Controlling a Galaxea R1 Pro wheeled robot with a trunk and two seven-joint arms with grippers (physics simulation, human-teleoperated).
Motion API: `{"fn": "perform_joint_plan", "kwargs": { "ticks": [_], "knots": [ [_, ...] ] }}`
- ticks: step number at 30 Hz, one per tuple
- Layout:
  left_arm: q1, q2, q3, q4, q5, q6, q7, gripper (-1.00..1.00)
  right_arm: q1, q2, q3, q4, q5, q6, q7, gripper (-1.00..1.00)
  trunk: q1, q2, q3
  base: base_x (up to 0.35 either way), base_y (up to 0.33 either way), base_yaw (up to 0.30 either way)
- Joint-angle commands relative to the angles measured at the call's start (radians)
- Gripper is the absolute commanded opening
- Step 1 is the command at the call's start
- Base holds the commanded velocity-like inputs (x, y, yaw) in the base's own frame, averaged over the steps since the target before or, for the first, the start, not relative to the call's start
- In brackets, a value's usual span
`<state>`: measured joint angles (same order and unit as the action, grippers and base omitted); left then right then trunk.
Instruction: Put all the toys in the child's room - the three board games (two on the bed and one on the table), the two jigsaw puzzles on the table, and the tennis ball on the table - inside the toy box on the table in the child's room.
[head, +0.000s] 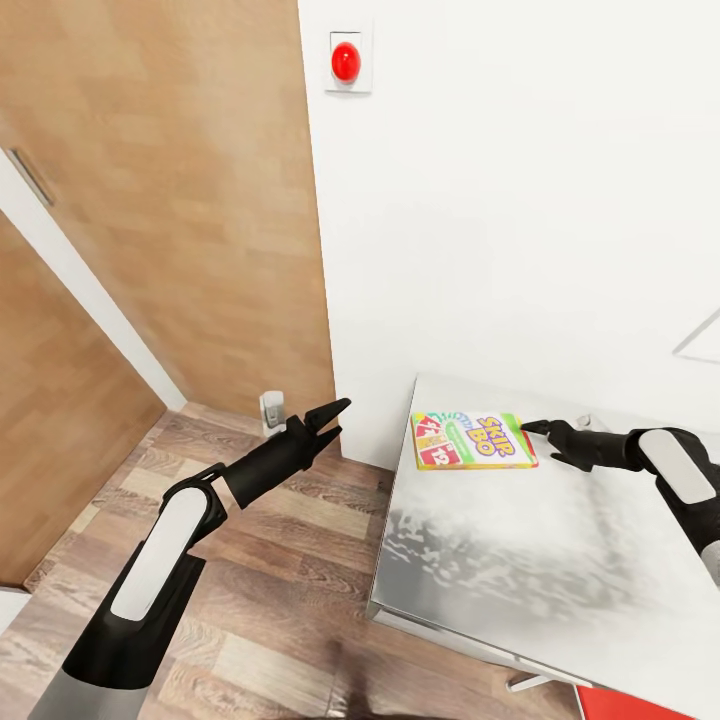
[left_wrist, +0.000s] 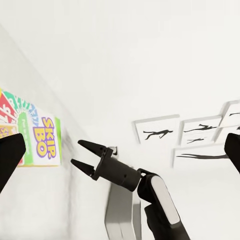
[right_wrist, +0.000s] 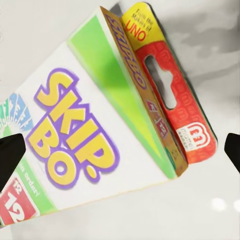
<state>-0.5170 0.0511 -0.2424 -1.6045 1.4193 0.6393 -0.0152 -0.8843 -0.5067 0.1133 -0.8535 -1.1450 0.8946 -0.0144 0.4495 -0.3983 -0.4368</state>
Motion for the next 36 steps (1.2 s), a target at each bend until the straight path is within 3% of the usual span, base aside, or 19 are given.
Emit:
{"fn": "perform_joint_plan", "kwargs": {
  "ticks": [1, 13, 22, 36],
  "knots": [
    [-0.001, 0.001, -0.001, 0.000, 0.001, 0.002, -0.002, 1.00, -0.001, 0.001, 0.003, 0.000, -0.002, 0.001, -0.002, 1.00, 0.001, -0.002, -0.002, 0.000, 0.000, 0.000],
    [-0.001, 0.000, -0.001, 0.000, 0.001, 0.002, -0.001, 1.00, -0.012, 0.023, 0.003, 0.035, 0.015, -0.030, -0.003, 1.00, 0.001, -0.002, -0.002, 0.000, 0.000, 0.000],
    [-0.001, 0.000, -0.001, 0.000, 0.001, 0.002, 0.000, 1.00, -0.044, 0.053, 0.003, 0.113, 0.130, -0.095, 0.000, 1.00, 0.001, -0.002, -0.002, 0.000, 0.000, 0.000],
    [-0.002, 0.000, -0.002, 0.000, 0.001, 0.002, -0.001, 1.00, -0.064, 0.072, 0.003, 0.159, 0.179, -0.124, 0.000, 1.00, 0.001, -0.002, -0.002, 0.000, 0.000, 0.030]
  ]
}}
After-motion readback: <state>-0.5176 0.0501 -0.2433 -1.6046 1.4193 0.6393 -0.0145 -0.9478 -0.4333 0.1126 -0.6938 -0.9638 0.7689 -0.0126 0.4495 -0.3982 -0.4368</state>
